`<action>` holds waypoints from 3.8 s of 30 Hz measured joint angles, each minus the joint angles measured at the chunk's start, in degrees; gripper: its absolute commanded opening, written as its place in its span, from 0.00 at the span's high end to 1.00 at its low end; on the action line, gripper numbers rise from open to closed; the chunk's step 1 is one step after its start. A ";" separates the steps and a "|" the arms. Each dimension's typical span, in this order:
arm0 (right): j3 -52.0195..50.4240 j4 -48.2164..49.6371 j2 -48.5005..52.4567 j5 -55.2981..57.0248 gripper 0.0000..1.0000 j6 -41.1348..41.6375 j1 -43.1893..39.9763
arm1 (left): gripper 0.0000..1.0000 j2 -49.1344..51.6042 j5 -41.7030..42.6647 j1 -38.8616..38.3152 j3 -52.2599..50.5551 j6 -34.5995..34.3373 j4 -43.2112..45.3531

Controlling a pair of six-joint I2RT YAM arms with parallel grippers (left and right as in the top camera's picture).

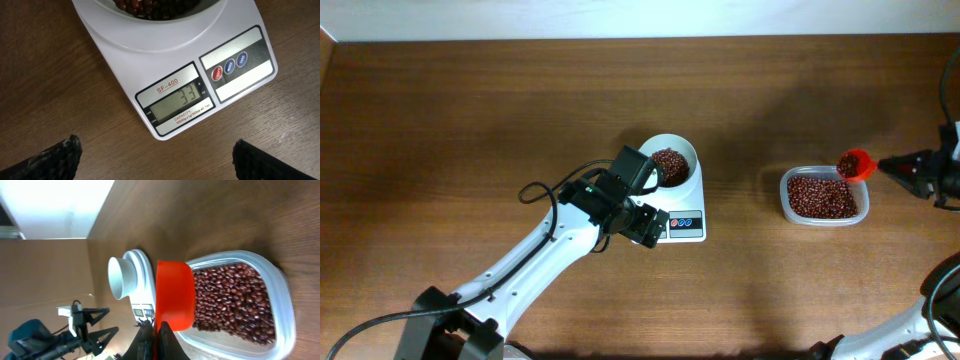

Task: Scoop item into bowl and weigh 50g on scale
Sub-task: 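Scoop red beans from the tub with the right gripper, then carry the filled scoop over the white bowl with the right gripper, then tilt the scoop to pour beans into the white bowl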

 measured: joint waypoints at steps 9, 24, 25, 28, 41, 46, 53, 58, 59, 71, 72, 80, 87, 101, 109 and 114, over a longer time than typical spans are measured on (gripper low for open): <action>0.00 -1.20 0.00 -11.74 0.96 -0.52 2.32 | 0.01 0.00 0.00 0.00 0.00 0.00 0.00; 0.00 0.02 0.00 -22.82 0.96 -0.44 24.61 | 0.01 0.00 0.00 0.00 0.00 0.00 0.00; 0.00 0.55 0.00 -22.95 0.96 -0.39 26.29 | 0.01 0.00 0.00 0.00 0.00 0.00 0.00; -0.04 4.48 0.00 -23.21 0.96 2.16 30.95 | 0.01 0.00 0.02 0.00 0.00 0.00 0.00; -0.22 27.34 0.00 -15.10 0.96 24.63 42.25 | 0.01 0.00 0.00 0.02 0.00 0.00 -0.02; -0.22 28.85 0.00 -8.46 0.96 26.29 42.45 | 0.01 0.00 0.00 0.02 0.00 0.00 0.00; -0.22 32.37 0.00 -2.12 0.96 26.51 45.55 | 0.01 0.00 0.00 0.02 0.00 0.00 0.00; -0.22 34.38 0.00 2.93 0.96 25.75 50.31 | 0.01 0.00 0.00 0.02 0.00 0.00 0.00; -0.22 34.97 0.00 3.21 0.96 25.40 50.95 | 0.01 0.00 0.00 0.00 0.00 0.00 0.00; 1.90 30.51 -0.11 9.77 0.96 23.78 51.63 | 0.01 0.00 0.00 0.00 0.00 0.00 0.00; 2.08 30.12 -0.20 10.60 0.96 23.32 51.63 | 0.01 0.00 0.00 0.02 0.00 0.00 0.00; 7.06 23.80 -0.33 16.33 0.96 17.86 52.65 | 0.01 0.00 0.00 0.02 0.00 0.00 -0.02; 9.16 22.58 -0.74 29.97 0.96 12.52 60.83 | 0.01 0.00 0.00 0.00 0.00 0.00 0.00; 9.46 22.80 -0.74 37.62 0.96 9.68 63.34 | 0.01 0.00 0.00 0.00 0.00 0.00 0.00; 9.46 23.69 -0.74 37.59 0.96 9.70 63.34 | 0.01 0.00 0.00 0.00 0.00 0.00 0.00; 9.46 24.20 -0.74 37.57 0.96 9.70 63.34 | 0.01 0.00 0.00 0.00 0.00 0.00 0.00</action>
